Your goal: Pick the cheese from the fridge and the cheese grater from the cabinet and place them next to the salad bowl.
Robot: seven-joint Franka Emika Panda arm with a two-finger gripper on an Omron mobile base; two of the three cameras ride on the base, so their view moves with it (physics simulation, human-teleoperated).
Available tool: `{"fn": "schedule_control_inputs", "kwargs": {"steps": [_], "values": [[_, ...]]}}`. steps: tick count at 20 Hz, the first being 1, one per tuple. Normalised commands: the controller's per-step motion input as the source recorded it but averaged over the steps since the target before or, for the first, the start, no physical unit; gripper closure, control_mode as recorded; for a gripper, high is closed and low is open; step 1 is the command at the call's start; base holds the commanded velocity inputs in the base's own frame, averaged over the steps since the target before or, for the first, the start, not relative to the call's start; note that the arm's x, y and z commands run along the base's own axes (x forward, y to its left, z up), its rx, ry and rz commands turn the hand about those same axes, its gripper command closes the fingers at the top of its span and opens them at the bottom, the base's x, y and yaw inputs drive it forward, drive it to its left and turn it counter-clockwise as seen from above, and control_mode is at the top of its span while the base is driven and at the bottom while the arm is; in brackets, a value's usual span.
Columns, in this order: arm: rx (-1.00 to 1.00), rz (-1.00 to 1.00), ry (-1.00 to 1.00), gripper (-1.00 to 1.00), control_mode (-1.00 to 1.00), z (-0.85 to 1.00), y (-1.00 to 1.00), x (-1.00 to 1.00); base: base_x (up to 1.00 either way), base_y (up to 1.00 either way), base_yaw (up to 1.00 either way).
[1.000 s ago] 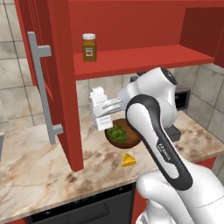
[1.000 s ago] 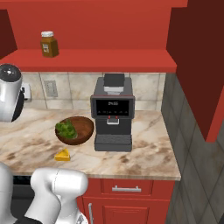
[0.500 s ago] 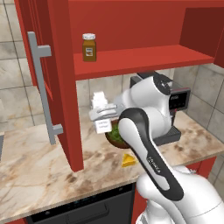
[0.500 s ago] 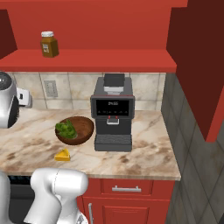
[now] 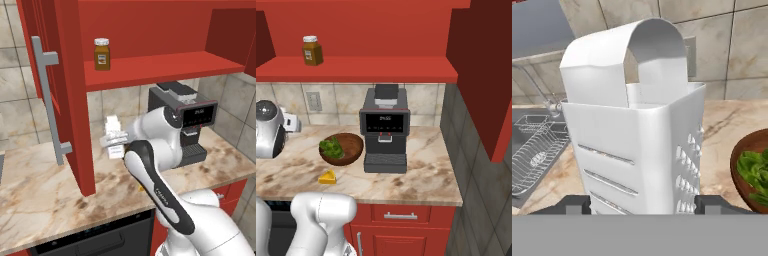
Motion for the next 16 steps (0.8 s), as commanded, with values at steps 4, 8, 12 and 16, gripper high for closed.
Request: {"fn": "schedule_control_inputs", "kwargs": {"steps": [4, 8, 12, 16], "values": [[0.0, -0.05, -0.11, 1.0, -1.0, -0.48, 0.0, 0.32, 0.0, 0.0, 0.0], [0.0, -0.15, -0.03, 1.0, -1.0, -0.27, 0.0, 0.1, 0.0, 0.0, 0.0], [-0.03, -0.26, 0.0, 1.0, -1.0, -0.04, 0.01, 0.0, 0.0, 0.0, 0.0], [-0.11, -0.32, 0.08, 1.0, -1.0, 0.0, 0.01, 0.0, 0.0, 0.0, 0.0]]}}
